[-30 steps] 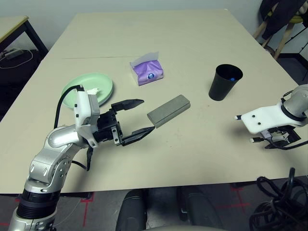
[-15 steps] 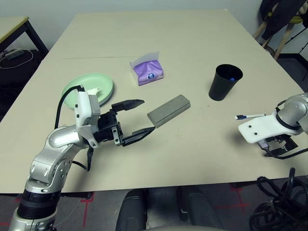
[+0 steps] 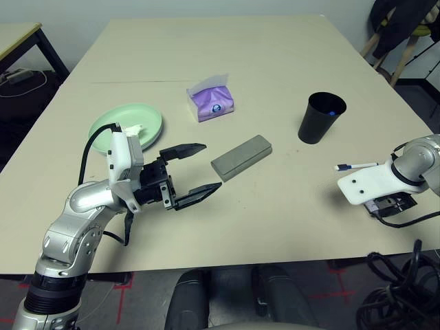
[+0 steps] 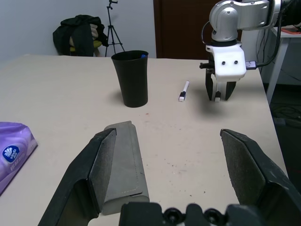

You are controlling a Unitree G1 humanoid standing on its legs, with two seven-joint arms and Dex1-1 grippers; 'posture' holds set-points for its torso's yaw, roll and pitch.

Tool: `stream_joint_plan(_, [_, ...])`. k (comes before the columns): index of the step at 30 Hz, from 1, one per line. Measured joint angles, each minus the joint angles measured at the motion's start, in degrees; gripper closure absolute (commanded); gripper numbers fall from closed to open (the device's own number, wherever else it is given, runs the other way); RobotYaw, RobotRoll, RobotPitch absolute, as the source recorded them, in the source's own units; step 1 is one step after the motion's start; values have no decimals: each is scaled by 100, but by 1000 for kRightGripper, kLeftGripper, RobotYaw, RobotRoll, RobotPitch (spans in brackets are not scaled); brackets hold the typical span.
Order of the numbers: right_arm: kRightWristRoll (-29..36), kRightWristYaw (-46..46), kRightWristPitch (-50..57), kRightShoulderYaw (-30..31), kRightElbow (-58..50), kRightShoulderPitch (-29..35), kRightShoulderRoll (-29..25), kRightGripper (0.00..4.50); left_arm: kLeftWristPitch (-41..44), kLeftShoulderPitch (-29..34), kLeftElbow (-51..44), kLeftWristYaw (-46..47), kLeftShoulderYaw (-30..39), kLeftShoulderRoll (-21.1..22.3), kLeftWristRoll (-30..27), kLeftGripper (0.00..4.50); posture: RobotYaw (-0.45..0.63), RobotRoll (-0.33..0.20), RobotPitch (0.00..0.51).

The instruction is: Organize and tidy the items on the table.

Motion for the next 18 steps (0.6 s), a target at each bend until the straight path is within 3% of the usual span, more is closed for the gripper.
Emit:
stream_joint_plan(3, [-1,13,0,-19,-7,11,-2,4096,9,1,-2,1,0,0,0,0,4,0,157])
stream_joint_plan(12, [129,69,317,-239,-149,204,4,4114,17,-2,-1,1,-7,0,0,0,-1,0,160])
stream_joint_plan(18, [940,349,1658,-401,-720,43,440,4114,29,-9,-1,-4,-20,4,0,0,-9,0,156])
